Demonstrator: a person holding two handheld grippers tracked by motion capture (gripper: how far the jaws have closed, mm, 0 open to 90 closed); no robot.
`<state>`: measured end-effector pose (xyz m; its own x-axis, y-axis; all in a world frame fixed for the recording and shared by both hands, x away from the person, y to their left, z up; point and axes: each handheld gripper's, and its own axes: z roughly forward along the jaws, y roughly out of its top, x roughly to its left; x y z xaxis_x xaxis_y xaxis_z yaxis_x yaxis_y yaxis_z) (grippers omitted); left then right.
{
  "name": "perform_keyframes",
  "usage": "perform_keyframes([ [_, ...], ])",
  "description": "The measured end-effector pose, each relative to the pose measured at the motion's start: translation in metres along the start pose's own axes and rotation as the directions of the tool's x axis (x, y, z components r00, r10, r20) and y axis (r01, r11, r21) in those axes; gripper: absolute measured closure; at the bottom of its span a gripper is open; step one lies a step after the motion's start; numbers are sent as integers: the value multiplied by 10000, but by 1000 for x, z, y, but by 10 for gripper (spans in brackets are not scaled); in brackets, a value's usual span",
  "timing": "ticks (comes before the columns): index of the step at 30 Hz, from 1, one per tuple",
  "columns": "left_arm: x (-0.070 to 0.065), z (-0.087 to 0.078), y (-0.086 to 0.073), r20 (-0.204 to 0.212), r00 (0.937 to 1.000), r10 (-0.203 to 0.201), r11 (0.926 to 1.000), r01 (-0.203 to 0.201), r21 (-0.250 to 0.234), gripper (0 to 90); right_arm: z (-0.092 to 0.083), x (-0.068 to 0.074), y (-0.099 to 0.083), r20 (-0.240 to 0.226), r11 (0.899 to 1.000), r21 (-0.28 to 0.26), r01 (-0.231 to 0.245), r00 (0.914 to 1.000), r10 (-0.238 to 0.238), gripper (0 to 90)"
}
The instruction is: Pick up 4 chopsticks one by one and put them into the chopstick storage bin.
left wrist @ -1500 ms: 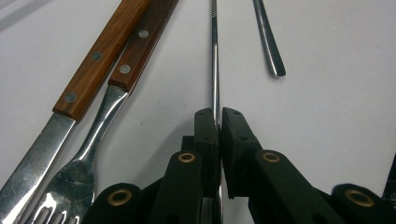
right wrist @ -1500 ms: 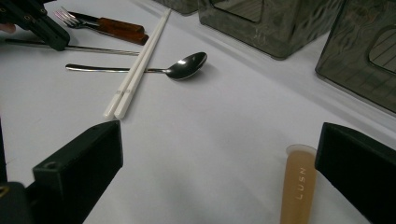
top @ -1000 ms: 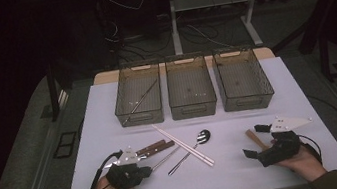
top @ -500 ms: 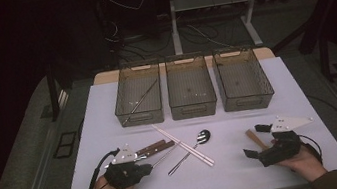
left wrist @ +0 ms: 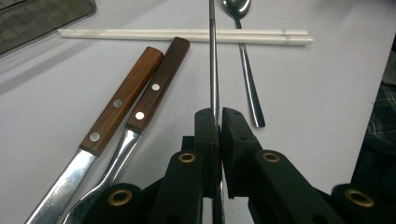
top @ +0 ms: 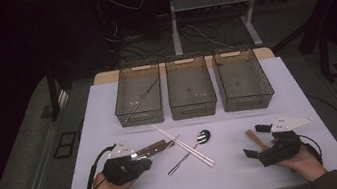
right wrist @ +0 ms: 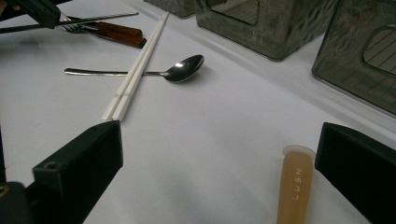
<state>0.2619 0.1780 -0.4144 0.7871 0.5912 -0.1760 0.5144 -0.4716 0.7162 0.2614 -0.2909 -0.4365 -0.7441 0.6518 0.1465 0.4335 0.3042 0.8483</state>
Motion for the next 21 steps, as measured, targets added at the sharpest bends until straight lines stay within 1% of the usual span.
perform_keyframes([
  [1,2,0,1,22,10000,63,10000,-63,-27,850,0,0,0,-10,10000,0,-61,10000,61,10],
  [2,2,-1,1,31,10000,-46,10000,46,-15,850,0,0,0,-29,10000,5,-86,10000,86,10],
  [3,4,-1,2,83,9999,71,10000,-71,-2,850,0,-1,0,-53,9999,-5,-112,9999,112,10],
  [8,7,-6,7,153,9999,-22,9998,25,-187,851,-1,-1,0,-120,9998,-63,-196,9997,195,10],
  [9,8,-7,9,160,9999,6,9997,-2,-244,850,-1,-2,0,-85,9997,-61,-226,9997,225,10],
  [10,9,-8,11,149,9999,-51,9995,56,-304,851,-1,-2,0,-80,9996,-63,-270,9996,270,10],
  [14,11,-13,18,129,9998,-178,9974,187,-700,851,0,-1,-1,-51,9998,-40,-182,9998,182,10],
  [16,13,-15,22,106,9998,-153,9963,162,-841,851,0,-2,-1,0,9996,-25,-290,9996,290,10],
  [21,17,-17,33,-87,9998,-180,9937,169,-1108,851,1,-4,-1,22,9996,8,-289,9996,289,10],
])
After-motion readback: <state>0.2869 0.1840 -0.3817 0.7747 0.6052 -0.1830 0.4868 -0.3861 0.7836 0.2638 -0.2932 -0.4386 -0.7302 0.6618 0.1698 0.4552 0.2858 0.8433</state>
